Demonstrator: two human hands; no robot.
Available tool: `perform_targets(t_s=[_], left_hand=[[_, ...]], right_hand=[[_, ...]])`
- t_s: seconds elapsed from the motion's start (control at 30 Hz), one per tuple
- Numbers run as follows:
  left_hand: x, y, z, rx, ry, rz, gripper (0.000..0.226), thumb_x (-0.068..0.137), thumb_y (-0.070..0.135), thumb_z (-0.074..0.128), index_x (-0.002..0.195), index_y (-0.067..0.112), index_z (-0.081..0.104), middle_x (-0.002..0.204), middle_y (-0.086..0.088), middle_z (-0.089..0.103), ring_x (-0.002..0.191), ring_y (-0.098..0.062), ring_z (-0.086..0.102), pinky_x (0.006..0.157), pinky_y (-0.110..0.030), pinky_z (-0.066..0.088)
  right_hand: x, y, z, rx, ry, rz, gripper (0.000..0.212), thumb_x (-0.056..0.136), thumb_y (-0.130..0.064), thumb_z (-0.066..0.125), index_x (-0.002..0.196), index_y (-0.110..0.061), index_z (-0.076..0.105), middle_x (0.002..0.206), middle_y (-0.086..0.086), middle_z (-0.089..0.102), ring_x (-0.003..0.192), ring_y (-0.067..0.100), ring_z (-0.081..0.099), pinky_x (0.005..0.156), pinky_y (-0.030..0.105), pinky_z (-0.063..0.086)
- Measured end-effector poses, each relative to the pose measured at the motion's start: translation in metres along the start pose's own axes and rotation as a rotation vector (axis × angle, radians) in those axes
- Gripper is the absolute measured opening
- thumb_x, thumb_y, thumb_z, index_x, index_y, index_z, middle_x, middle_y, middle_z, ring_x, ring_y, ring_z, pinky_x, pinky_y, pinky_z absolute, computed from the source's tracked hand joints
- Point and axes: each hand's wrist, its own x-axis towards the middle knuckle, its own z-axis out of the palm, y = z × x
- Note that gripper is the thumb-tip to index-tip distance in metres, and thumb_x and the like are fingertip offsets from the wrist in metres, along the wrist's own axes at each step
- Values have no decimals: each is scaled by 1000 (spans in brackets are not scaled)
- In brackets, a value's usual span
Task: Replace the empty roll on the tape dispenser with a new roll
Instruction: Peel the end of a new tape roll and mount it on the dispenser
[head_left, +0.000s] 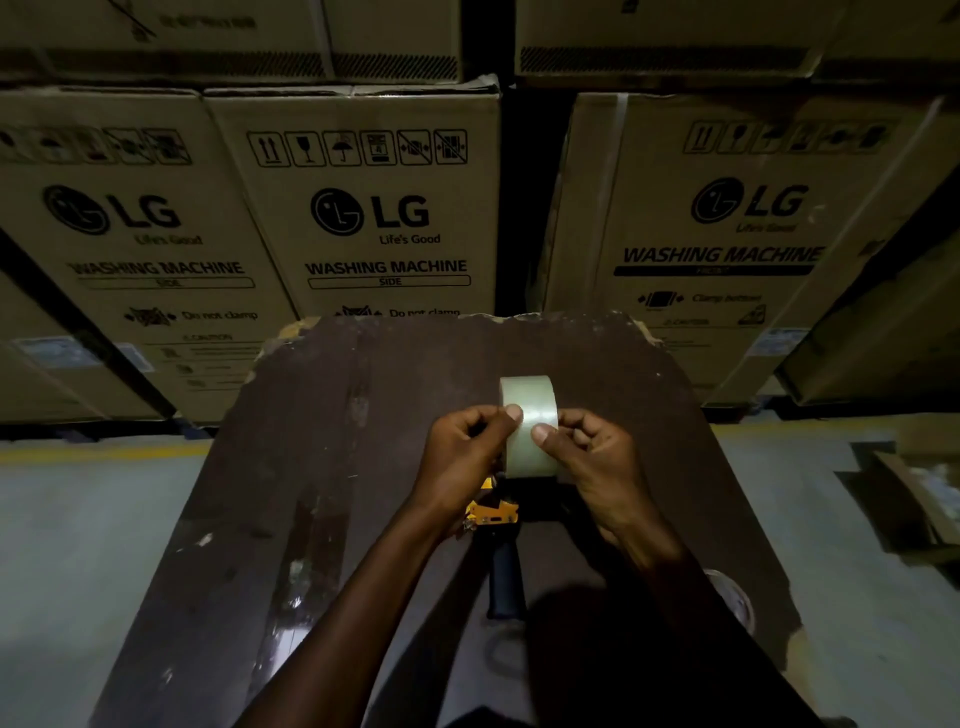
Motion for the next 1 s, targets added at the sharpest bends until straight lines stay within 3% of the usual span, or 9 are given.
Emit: perform_targets(t_s=[0.1, 0.2, 0.27, 0.37, 0.53, 0.63, 0.73, 0.87, 1.0], left_hand=[[-4, 1, -3, 9, -31, 38, 21, 96, 17, 61, 98, -1, 72, 75, 2, 73, 65, -11, 68, 51, -18, 49], [-6, 0, -8, 45, -48, 62, 18, 95, 19, 62, 103, 8, 74, 88, -1, 78, 79, -14, 74, 61, -22, 54], [-6, 0, -11, 51, -68, 60, 18, 95, 19, 62, 105, 11, 74, 95, -2, 78, 86, -16, 75, 65, -27, 57], [-8, 1, -12, 34, -97, 93, 18, 95, 12, 61, 107, 9, 74, 96, -1, 79, 90, -15, 75, 69, -23, 57], [-9, 5, -9, 31, -34, 93, 15, 96, 12, 60, 97, 11, 75, 91, -2, 79, 87, -18, 74, 68, -24, 57], [-7, 11, -3, -61, 37, 20, 23, 98, 18, 57, 86, 5, 73, 78, -5, 76, 74, -18, 73, 56, -25, 56], [-4, 18, -2, -99, 53, -15, 26, 98, 19, 58, 82, 3, 71, 70, -4, 74, 63, -15, 71, 47, -23, 52], [-3, 17, -6, -45, 37, 39, 23, 97, 16, 58, 85, 4, 73, 77, -5, 74, 69, -17, 71, 54, -30, 56], [-3, 11, -6, -13, 58, 96, 20, 96, 12, 59, 87, 5, 74, 81, -7, 75, 74, -19, 70, 62, -30, 57]], right_hand=[[4, -3, 2, -10, 24, -11, 15, 85, -18, 77, 98, -11, 72, 98, 18, 76, 85, 33, 72, 77, 52, 59], [10, -4, 4, 4, 49, -6, 39, 76, -31, 83, 108, -14, 67, 105, 15, 75, 94, 36, 73, 82, 57, 58], [14, -5, 6, 15, 44, 21, 58, 68, -40, 86, 118, -22, 61, 115, 11, 72, 102, 33, 72, 82, 53, 61], [16, -10, 8, 65, 3, 90, 77, 67, -43, 87, 133, -24, 52, 118, 7, 72, 98, 28, 74, 72, 44, 61], [17, -11, 11, 42, -14, 68, 74, 74, -32, 85, 138, -21, 49, 116, 8, 74, 102, 30, 73, 88, 60, 57], [16, -10, 14, 2, -41, 29, 90, 59, -39, 87, 139, -23, 49, 133, 6, 64, 117, 25, 66, 91, 55, 58], [15, -7, 15, -20, -65, -12, 93, 57, -39, 87, 140, -25, 49, 138, 3, 59, 124, 21, 61, 96, 53, 56], [17, -10, 15, -18, -94, -14, 92, 60, -36, 86, 143, -28, 46, 139, 0, 57, 125, 20, 60, 97, 50, 56], [23, -18, 13, 20, -64, 67, 85, 62, -47, 85, 138, -29, 51, 134, 1, 63, 113, 25, 68, 91, 51, 58]])
